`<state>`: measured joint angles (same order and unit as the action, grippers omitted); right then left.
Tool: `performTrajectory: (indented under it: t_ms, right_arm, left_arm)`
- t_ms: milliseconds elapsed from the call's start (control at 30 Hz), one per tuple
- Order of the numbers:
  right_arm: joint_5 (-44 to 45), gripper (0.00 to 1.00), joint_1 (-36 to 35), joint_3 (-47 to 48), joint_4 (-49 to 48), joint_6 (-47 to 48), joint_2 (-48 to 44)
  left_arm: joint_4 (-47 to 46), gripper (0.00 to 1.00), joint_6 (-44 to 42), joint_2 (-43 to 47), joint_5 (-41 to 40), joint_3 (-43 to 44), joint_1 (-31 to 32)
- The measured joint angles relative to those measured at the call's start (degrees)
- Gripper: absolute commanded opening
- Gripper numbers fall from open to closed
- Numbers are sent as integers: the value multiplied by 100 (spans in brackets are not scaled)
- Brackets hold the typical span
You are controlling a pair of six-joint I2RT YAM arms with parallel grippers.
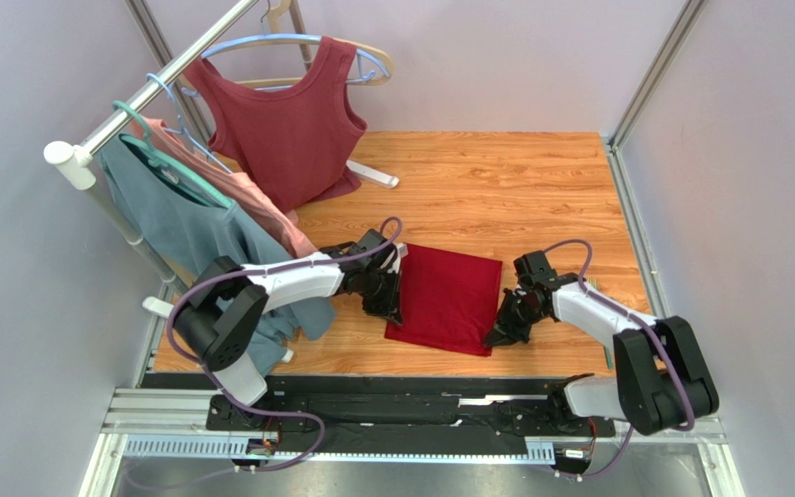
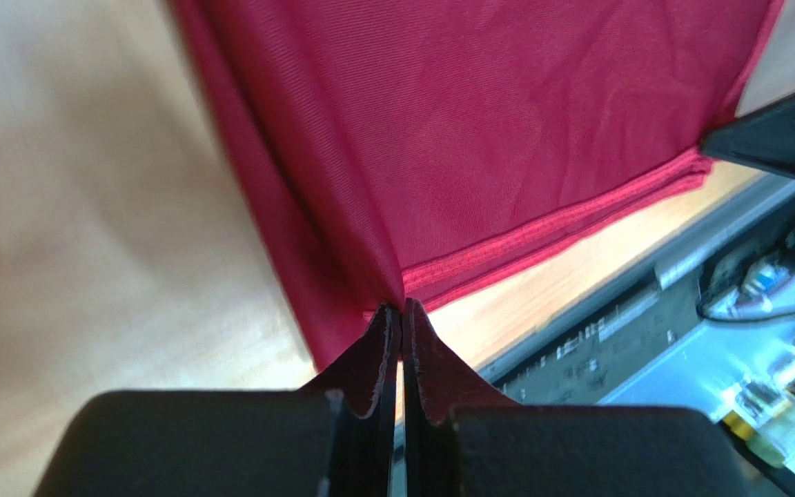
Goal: Fold the napkin into a case and place the utensils inside
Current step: Fold the rectangle-folded napkin at the center of the board.
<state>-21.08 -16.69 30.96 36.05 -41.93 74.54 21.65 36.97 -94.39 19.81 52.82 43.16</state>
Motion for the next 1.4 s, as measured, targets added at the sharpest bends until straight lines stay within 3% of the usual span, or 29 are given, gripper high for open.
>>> performTrajectory:
  t_ms: [267,567,933,1400]
  right_arm:
    - [789,0,313,1624,-74,501,1158]
    - [1220,0,376,3359,682,931,870]
    - [1158,0,376,3652,1325,1027,479]
    - [748,0,376,2225,907,890,356]
  left_arm:
    - [675,0,-514,-1102,-802,2153,-107]
    - [1403,0,-1023,-756,-1290,3705,-396]
    - [1692,0,-1049,-240,-1263,3187,-387]
    - [1314,0,-953,-111,-1025,1895,-367]
